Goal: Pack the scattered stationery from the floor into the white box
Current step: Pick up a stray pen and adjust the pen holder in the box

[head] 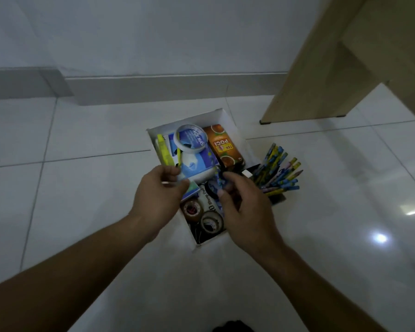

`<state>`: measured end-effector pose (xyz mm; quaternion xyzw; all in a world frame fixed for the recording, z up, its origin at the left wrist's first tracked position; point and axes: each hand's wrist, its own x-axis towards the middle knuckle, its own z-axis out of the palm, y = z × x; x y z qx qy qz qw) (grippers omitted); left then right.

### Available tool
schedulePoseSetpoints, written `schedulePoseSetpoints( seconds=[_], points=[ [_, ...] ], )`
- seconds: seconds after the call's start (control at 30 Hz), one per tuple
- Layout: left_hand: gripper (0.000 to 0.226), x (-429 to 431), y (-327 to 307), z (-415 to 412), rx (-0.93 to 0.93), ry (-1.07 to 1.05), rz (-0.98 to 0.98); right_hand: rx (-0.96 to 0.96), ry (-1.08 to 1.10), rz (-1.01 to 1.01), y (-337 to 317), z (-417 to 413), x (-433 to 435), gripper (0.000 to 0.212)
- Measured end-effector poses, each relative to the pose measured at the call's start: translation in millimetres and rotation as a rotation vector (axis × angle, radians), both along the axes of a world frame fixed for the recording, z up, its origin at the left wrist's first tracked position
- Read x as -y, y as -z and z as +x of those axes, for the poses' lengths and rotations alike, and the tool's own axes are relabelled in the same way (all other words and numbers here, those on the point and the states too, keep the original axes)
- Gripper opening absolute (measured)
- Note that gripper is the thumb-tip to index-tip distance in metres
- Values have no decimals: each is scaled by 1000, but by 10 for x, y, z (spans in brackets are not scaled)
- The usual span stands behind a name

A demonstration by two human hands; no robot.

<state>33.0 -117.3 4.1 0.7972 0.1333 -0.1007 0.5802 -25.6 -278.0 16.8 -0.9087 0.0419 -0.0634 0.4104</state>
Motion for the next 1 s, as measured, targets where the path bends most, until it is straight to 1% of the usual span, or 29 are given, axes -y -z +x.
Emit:
schedulePoseSetpoints(
  seconds=[0.07, 0.13, 0.2, 0.27, 0.33, 0.47, 0.5, 0.57, 0.63, 0.67, 0.73, 0.8, 0.87, 0.93, 1.0],
  points=[
    [35, -36, 132, -26, 3, -7, 137, 79, 21, 8, -83, 1, 68, 31],
    [46, -37, 244, -65, -11, 20, 141, 200, 96, 72, -250, 26, 212, 19],
    [55, -30, 301, -99, 22, 48, 145, 301, 209, 124, -422, 93, 397, 10],
    [62, -1, 337, -127, 66, 49, 170, 325, 280, 74, -519, 163, 599, 10],
    [63, 13, 366, -162, 92, 43, 187, 237, 293, -19, -541, 223, 767, 10],
    [42, 33, 382, -226, 139, 90, 201, -18, 241, -286, -429, 269, 957, 11],
    [38, 46, 377, -239, 142, 97, 196, -60, 231, -340, -399, 275, 975, 13],
    [36, 75, 370, -263, 146, 90, 190, -103, 218, -384, -331, 288, 1009, 19],
    [34, 108, 372, -293, 161, 81, 220, -84, 221, -340, -291, 287, 1042, 20],
    [34, 135, 374, -318, 169, 80, 237, -44, 231, -266, -280, 279, 1063, 18],
    [36, 199, 369, -391, 191, 96, 252, 96, 284, -117, -259, 255, 1121, 13],
    [39, 261, 370, -473, 221, 118, 255, 221, 353, -33, -215, 228, 1189, 9],
    [39, 285, 384, -520, 239, 132, 267, 251, 378, 33, -135, 198, 1244, 9],
    [37, 284, 392, -524, 242, 140, 265, 266, 351, 33, -43, 162, 1271, 13],
    [34, 270, 392, -515, 225, 152, 258, 299, 310, -70, 14, 158, 1275, 22]
  ],
)
